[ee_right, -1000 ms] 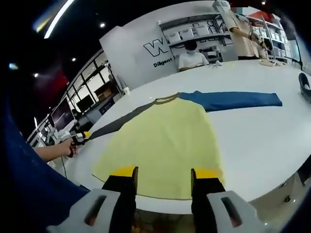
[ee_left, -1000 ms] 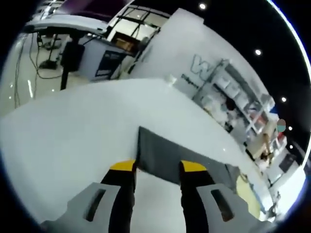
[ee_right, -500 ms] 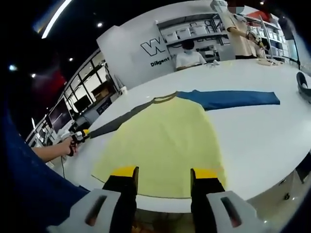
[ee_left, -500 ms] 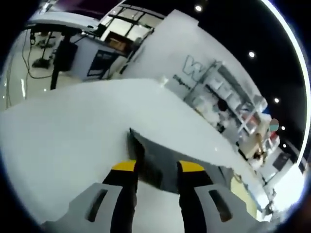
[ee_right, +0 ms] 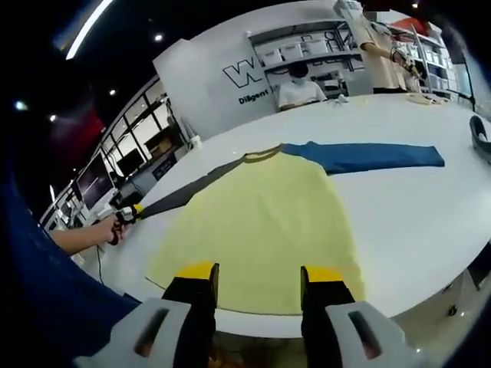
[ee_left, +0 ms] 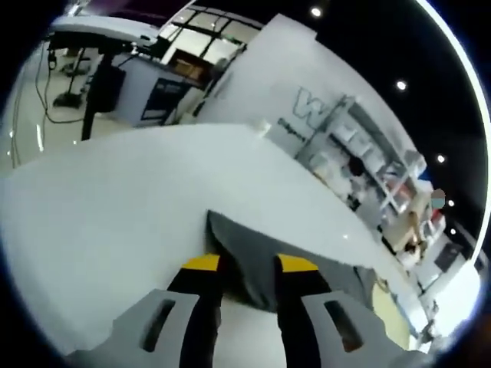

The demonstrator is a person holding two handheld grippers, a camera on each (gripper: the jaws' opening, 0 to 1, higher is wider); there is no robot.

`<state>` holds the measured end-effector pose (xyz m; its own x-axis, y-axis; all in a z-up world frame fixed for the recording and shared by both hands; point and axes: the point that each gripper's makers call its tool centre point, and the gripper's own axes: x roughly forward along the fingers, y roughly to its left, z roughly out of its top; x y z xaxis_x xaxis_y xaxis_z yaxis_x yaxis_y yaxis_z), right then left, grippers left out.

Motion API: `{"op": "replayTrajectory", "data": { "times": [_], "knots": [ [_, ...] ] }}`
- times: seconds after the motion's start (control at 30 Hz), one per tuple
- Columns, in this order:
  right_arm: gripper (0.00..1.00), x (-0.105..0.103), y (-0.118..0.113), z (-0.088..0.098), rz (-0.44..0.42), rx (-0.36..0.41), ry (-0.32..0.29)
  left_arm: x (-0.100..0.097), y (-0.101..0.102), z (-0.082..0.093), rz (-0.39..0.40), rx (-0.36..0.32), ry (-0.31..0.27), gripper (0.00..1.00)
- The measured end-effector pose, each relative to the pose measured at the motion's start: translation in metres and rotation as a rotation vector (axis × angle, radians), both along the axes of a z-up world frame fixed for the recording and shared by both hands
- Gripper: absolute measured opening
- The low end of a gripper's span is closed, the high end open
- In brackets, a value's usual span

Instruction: Fold the garment on the visible template until the final outline fits inside the template.

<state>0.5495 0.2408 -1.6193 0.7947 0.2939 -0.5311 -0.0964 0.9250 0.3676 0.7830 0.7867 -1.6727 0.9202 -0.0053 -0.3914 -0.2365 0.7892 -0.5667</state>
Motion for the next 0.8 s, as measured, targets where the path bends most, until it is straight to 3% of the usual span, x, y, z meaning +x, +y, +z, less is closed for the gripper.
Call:
{"op": "replayTrajectory", "data": {
  "times": [0.4, 0.47, 0.57, 0.7, 0.8],
  "knots": [
    [0.39, -0.002, -0.001, 0.0, -0.016, 0.001, -0.002, 0.004, 0.008, -0.006, 0.008, 0.032, 0.035, 0.0],
    [0.39, -0.001, -0.001, 0.0, -0.021, 0.005, -0.005, 0.006, 0.009, -0.007, 0.008, 0.083, 0.046, 0.0],
    [0.4, -0.001, -0.005, 0.0, -0.023, 0.013, -0.012, 0.007, 0.005, 0.004, -0.006, 0.102, 0.029, 0.0],
    [0.4, -0.001, -0.013, -0.004, -0.023, 0.021, -0.015, 0.012, -0.004, 0.032, -0.053, 0.142, -0.038, 0.0],
    [0.4, 0.001, -0.02, -0.006, -0.015, 0.031, -0.017, 0.024, -0.016, 0.065, -0.124, 0.179, -0.098, 0.0]
  ]
}}
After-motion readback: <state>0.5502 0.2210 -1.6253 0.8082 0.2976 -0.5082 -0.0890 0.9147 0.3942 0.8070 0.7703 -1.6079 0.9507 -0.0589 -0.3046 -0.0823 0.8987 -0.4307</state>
